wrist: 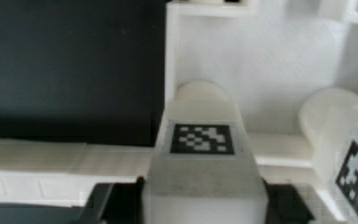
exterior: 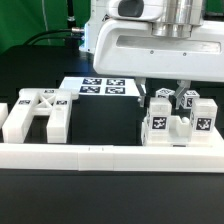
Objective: Assemble chair
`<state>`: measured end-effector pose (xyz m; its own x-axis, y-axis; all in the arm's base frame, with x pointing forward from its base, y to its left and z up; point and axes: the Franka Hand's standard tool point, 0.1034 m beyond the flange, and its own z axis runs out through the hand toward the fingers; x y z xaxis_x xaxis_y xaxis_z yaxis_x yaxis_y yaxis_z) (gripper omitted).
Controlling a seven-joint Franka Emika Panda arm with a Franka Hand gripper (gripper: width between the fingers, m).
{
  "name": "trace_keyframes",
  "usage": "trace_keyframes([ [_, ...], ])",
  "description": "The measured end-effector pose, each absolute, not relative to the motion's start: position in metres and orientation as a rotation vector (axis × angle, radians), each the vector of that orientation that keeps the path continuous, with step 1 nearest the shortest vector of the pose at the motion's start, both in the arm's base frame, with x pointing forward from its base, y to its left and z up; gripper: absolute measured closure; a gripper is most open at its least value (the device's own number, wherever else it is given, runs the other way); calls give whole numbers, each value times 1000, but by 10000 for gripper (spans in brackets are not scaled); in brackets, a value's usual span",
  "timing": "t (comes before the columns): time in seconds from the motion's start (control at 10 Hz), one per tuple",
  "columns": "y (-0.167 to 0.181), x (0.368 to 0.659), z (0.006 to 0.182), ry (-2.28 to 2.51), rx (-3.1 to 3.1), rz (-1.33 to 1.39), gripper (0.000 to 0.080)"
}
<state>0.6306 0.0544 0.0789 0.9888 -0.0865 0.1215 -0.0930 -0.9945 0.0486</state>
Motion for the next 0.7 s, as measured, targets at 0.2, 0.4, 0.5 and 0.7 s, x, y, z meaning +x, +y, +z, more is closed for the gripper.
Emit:
trace_keyframes([
  [0.2,49,631,80,-376,3062,192,511],
  [0.4,46,629,79,-509,3045,180,511],
  [0.5,46,628,79,-547,3040,177,511],
  [0.7,43,626,79,-597,3029,161,511],
])
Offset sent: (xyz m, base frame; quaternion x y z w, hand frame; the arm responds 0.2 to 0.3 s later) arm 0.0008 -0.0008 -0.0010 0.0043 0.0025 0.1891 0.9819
